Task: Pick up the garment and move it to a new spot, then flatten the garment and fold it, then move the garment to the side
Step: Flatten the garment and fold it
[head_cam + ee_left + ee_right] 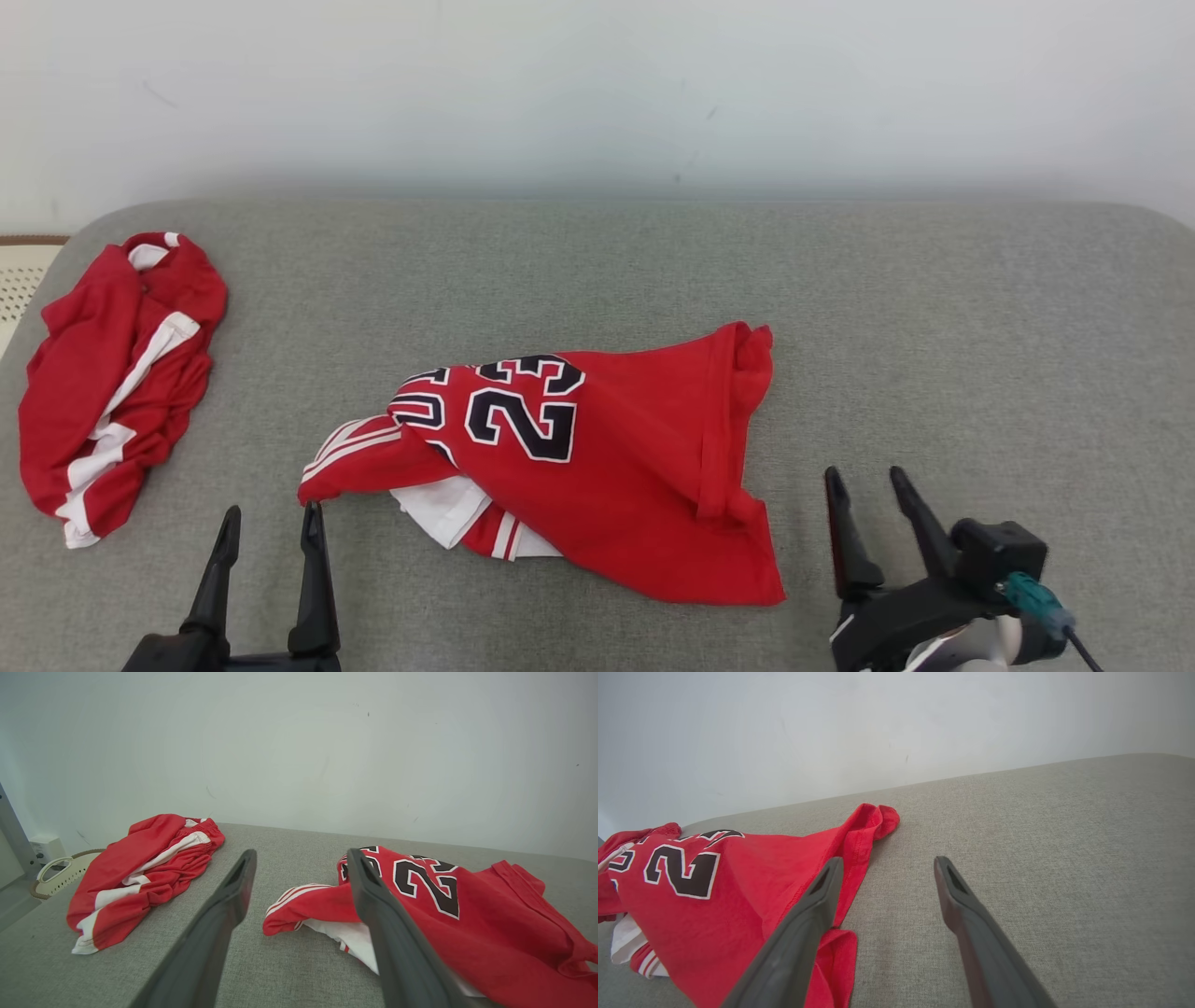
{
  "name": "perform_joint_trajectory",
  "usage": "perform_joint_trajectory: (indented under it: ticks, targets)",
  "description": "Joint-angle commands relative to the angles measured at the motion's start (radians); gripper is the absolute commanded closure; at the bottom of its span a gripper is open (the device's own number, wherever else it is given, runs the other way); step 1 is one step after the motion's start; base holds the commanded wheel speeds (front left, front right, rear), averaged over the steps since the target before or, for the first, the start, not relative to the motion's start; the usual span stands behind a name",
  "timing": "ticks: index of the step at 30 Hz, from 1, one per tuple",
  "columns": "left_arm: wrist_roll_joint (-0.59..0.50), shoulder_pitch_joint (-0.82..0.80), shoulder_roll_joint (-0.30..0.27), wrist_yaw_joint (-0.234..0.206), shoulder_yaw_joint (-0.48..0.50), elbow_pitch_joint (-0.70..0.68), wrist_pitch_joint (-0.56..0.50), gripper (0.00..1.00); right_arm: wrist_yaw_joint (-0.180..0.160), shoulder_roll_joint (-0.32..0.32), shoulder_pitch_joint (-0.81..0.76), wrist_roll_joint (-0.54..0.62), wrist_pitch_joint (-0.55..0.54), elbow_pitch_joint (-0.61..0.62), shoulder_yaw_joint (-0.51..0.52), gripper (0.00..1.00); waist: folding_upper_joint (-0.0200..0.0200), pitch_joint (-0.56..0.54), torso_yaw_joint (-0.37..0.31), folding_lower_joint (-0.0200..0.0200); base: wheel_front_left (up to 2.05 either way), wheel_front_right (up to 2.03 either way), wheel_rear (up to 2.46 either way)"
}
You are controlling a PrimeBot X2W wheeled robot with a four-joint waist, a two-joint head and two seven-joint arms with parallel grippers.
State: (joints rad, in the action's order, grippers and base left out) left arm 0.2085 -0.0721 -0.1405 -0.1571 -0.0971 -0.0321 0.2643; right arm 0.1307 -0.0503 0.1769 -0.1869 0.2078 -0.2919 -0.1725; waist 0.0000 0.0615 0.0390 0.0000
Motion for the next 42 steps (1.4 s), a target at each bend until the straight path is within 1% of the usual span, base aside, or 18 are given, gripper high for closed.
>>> perform_joint_trajectory:
  ticks: [1, 5, 9, 14, 18, 20, 24, 25, 26, 27, 31, 35, 42]
  targets:
    - [-0.013, 0.021, 0.016, 0.018, 0.022, 0.002, 0.003, 0.00, 0.000, 0.000, 0.000, -0.013, -0.012, -0.006, -0.023, 0.00, 0.0000, 0.002, 0.008, 0.0000, 0.00, 0.00, 0.00]
    - [-0.029, 0.021, 0.038, 0.041, 0.044, 0.008, 0.003, 0.00, 0.000, 0.000, 0.006, -0.013, -0.027, -0.011, -0.049, 0.00, 0.0000, 0.004, 0.017, 0.0000, 0.00, 0.00, 0.00]
    - [-0.047, 0.022, 0.059, 0.063, 0.065, 0.014, 0.003, 0.00, 0.000, -0.001, 0.024, 0.000, -0.067, -0.026, -0.115, 0.00, 0.0000, 0.003, 0.027, 0.0000, 0.00, 0.00, 0.00]
    - [-0.055, 0.014, 0.075, 0.086, 0.079, 0.021, 0.003, 0.00, 0.000, -0.015, 0.067, -0.013, -0.111, -0.061, -0.185, 0.00, 0.0000, 0.001, 0.040, 0.0000, 0.00, 0.00, 0.00]
    - [-0.060, 0.005, 0.083, 0.097, 0.081, 0.028, 0.003, 0.00, 0.000, -0.028, 0.104, -0.024, -0.139, -0.127, -0.227, 0.00, 0.0000, 0.005, 0.057, 0.0000, 0.00, 0.00, 0.00]
    - [-0.060, -0.001, 0.087, 0.102, 0.082, 0.033, 0.003, 0.00, 0.000, -0.039, 0.144, -0.027, -0.146, -0.203, -0.242, 0.00, 0.0000, 0.008, 0.070, 0.0000, 0.00, 0.00, 0.00]
    - [-0.058, -0.006, 0.089, 0.109, 0.082, 0.037, 0.003, 0.00, 0.000, -0.035, 0.197, -0.034, -0.131, -0.309, -0.257, 0.00, 0.0000, 0.014, 0.083, 0.0000, 0.00, 0.00, 0.00]
    - [-0.058, -0.008, 0.089, 0.111, 0.081, 0.039, 0.003, 0.00, 0.000, -0.034, 0.210, -0.040, -0.120, -0.331, -0.258, 0.60, 0.0000, 0.015, 0.086, 0.0000, 0.00, 0.00, 0.00]
    - [-0.058, -0.010, 0.090, 0.109, 0.080, 0.040, 0.003, 0.00, 0.000, -0.035, 0.225, -0.039, -0.104, -0.352, -0.255, 0.82, 0.0000, 0.017, 0.091, 0.0000, 0.00, 0.00, 0.00]
    - [-0.057, -0.009, 0.090, 0.109, 0.080, 0.040, 0.003, 0.00, 0.000, -0.035, 0.238, -0.042, -0.086, -0.366, -0.243, 1.00, 0.0000, 0.017, 0.093, 0.0000, 0.00, 0.00, 0.00]
    - [-0.045, -0.004, 0.090, 0.103, 0.085, 0.040, 0.003, 0.00, 0.000, -0.041, 0.281, -0.038, -0.034, -0.414, -0.215, 1.00, 0.0000, 0.019, 0.091, 0.0000, 0.00, 0.00, 0.00]
    - [-0.034, -0.002, 0.090, 0.097, 0.079, 0.042, 0.003, 0.00, 0.000, -0.059, 0.340, -0.057, -0.009, -0.432, -0.196, 1.00, 0.0000, 0.022, 0.082, 0.0000, 0.00, 0.00, 0.00]
    - [-0.035, -0.011, 0.090, 0.096, 0.061, 0.050, 0.003, 0.00, 0.000, -0.128, 0.515, -0.088, -0.022, -0.443, -0.198, 1.00, 0.0000, 0.030, 0.076, 0.0000, 0.00, 0.00, 0.00]
